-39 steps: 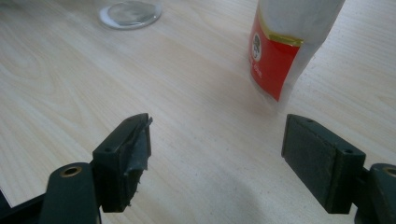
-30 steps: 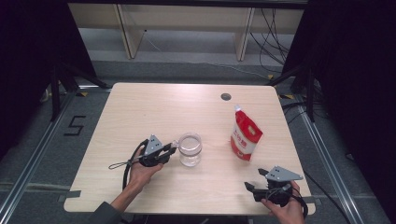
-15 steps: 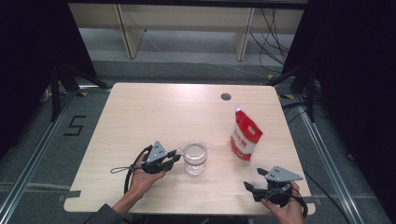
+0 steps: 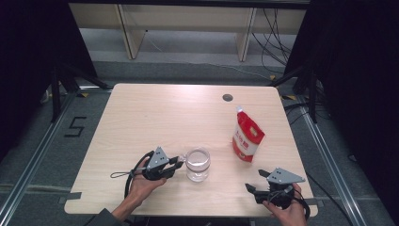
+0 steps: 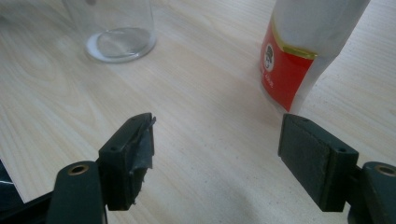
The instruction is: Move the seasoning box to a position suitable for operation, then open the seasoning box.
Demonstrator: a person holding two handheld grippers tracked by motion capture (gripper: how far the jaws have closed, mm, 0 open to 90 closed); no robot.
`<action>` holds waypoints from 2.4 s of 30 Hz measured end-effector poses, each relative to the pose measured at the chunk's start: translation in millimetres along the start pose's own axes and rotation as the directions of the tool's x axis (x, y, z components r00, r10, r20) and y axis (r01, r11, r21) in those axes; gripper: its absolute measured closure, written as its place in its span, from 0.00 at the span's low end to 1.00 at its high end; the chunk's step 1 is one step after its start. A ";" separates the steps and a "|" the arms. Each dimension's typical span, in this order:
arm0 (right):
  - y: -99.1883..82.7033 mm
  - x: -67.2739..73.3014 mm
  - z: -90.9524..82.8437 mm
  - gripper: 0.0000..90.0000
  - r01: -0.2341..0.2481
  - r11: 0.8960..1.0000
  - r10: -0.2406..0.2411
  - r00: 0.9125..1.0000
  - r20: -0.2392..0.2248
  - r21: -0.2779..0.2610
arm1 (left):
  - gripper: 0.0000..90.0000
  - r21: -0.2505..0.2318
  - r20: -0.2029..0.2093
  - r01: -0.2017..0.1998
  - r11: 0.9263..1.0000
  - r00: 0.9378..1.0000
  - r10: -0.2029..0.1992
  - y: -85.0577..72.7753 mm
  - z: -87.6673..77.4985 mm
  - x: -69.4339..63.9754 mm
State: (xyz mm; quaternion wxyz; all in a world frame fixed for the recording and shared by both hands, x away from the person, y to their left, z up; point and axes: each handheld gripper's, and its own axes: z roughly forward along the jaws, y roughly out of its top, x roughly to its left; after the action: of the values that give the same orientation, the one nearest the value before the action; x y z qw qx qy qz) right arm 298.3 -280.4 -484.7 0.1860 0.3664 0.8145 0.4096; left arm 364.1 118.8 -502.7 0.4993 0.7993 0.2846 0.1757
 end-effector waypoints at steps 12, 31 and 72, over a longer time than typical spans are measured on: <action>-1.3 -1.4 2.8 0.31 0.026 1.000 -0.026 0.999 -0.021 0.006 | 0.40 0.002 0.001 0.081 0.997 0.997 -0.081 6.4 -33.1 1.0; 0.0 -0.8 3.3 0.31 0.038 0.999 -0.038 0.999 -0.015 0.010 | 0.58 -0.039 0.027 0.083 0.996 0.996 -0.082 19.2 -48.4 -7.8; 20.5 19.9 10.5 0.63 0.046 0.996 -0.052 0.996 -0.076 -0.075 | 0.99 -0.048 -0.015 -0.003 0.999 1.000 0.002 46.5 -26.2 -9.1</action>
State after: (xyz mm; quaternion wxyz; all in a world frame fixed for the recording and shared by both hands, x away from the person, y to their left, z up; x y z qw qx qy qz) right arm 300.5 -251.8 -474.5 0.1774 0.3231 0.8143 0.4483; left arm 355.3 115.5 -449.4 0.5161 0.7860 0.2831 0.1889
